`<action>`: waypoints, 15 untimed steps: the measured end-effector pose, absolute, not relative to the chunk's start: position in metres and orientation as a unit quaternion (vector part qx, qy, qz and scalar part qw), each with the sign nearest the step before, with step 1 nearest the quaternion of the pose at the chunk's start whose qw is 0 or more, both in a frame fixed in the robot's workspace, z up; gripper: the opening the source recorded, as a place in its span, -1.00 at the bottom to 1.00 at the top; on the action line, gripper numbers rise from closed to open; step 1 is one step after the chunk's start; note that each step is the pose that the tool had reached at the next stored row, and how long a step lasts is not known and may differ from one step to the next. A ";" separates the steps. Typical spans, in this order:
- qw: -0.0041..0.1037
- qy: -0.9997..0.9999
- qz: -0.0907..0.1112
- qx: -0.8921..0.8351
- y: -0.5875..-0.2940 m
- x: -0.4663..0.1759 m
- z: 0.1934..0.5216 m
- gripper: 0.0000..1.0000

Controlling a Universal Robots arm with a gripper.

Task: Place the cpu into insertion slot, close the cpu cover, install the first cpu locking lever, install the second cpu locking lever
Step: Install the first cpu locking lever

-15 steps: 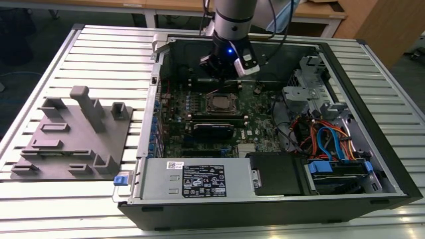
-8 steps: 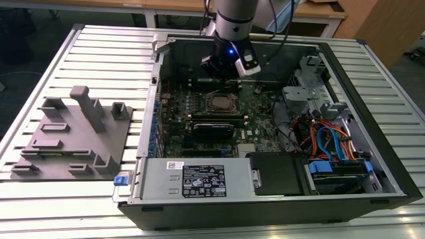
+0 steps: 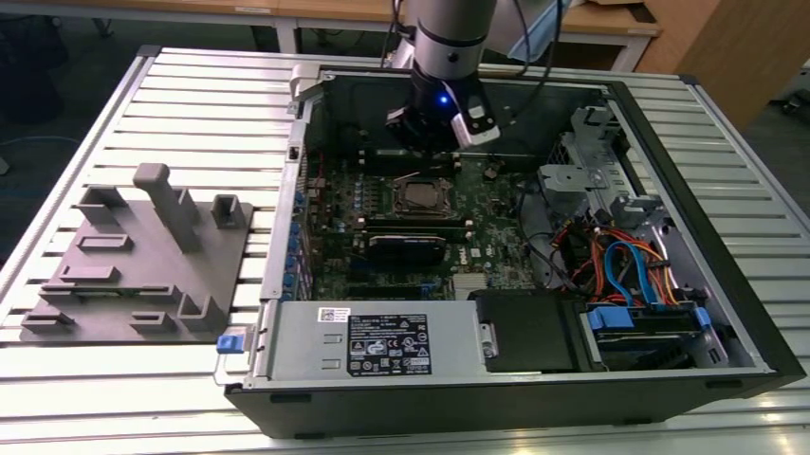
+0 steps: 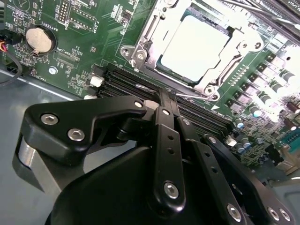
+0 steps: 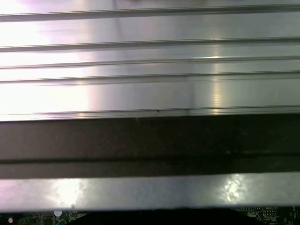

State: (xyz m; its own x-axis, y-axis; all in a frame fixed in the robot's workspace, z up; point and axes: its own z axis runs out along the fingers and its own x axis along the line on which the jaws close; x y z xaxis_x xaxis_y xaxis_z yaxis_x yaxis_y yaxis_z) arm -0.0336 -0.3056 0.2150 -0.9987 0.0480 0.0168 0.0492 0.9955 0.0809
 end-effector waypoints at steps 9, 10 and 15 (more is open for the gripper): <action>0.007 -0.999 -0.041 -0.024 -0.306 -0.031 0.212 -0.80; 0.007 -0.999 -0.041 -0.024 -0.306 -0.031 0.211 -0.80; 0.007 -0.999 -0.041 -0.024 -0.306 -0.030 0.209 -0.80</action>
